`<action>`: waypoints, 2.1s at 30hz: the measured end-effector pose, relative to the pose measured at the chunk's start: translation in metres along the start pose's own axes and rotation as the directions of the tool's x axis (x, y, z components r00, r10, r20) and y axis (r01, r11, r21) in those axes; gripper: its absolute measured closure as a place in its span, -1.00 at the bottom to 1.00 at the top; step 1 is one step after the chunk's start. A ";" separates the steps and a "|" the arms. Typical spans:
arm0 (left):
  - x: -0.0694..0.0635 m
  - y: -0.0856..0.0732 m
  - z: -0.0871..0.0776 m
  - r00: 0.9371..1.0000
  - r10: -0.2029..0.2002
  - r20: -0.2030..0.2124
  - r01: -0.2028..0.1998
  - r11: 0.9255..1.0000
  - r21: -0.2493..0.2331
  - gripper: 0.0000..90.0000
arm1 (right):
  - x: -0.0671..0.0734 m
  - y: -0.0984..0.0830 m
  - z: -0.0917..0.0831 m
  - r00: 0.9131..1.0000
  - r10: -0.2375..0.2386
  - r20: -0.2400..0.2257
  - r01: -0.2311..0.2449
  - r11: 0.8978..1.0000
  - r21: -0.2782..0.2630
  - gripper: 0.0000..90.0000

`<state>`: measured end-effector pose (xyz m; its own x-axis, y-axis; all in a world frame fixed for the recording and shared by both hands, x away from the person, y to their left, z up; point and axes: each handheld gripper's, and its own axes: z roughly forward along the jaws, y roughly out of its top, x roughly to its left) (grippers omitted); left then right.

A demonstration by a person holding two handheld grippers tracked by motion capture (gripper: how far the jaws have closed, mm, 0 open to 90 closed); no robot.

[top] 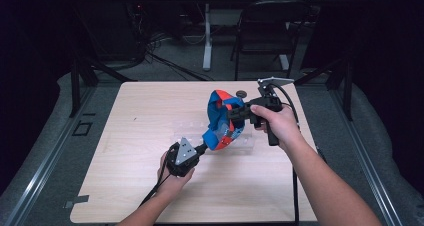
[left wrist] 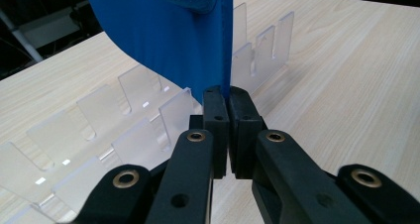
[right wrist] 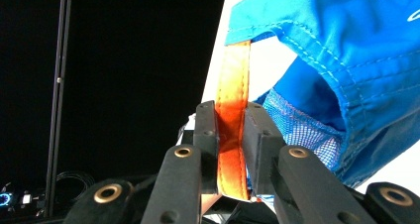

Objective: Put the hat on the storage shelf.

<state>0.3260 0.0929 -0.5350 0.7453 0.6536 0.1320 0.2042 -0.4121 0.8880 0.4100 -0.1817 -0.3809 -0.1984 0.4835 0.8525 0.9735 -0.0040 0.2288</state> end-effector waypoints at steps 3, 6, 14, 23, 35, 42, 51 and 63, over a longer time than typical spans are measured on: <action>0.002 0.000 0.000 1.000 -0.004 0.007 0.004 1.000 -0.003 0.96 | 0.000 -0.001 0.000 1.000 -0.003 0.000 0.003 1.000 0.002 0.73; 0.005 0.000 -0.001 1.000 -0.010 0.003 0.010 1.000 -0.016 0.96 | 0.001 0.000 -0.001 1.000 -0.007 -0.005 0.007 1.000 0.006 0.74; 0.007 -0.003 0.005 0.999 -0.024 0.026 0.024 1.000 0.007 0.96 | 0.001 0.002 -0.001 1.000 -0.004 -0.004 0.004 1.000 -0.004 0.74; 0.006 -0.008 0.009 0.999 -0.028 0.017 0.028 0.999 0.032 0.96 | -0.005 0.002 0.004 1.000 0.010 0.006 -0.009 1.000 -0.007 0.73; 0.005 -0.014 0.013 0.999 -0.032 0.012 0.031 0.997 0.069 0.96 | -0.013 0.003 0.002 0.999 0.019 0.032 -0.018 0.999 -0.035 0.72; 0.007 -0.015 0.011 0.999 -0.050 0.013 0.049 0.996 0.077 0.95 | -0.016 0.002 -0.006 0.997 0.019 0.069 -0.015 0.998 -0.060 0.57; 0.010 -0.022 0.003 0.997 -0.073 0.025 0.070 0.992 0.105 0.77 | -0.023 -0.005 -0.022 0.995 0.014 0.104 -0.005 0.996 -0.091 0.53; 0.020 -0.029 -0.015 0.995 -0.104 0.007 0.102 0.985 0.137 0.46 | -0.037 -0.024 -0.026 0.984 0.001 0.178 0.017 0.995 -0.102 0.51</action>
<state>0.3252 0.1273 -0.5521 0.7242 0.6887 0.0359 0.3642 -0.4261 0.8281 0.3914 -0.2227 -0.4058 -0.1739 0.6315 0.7556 0.9531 -0.0849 0.2904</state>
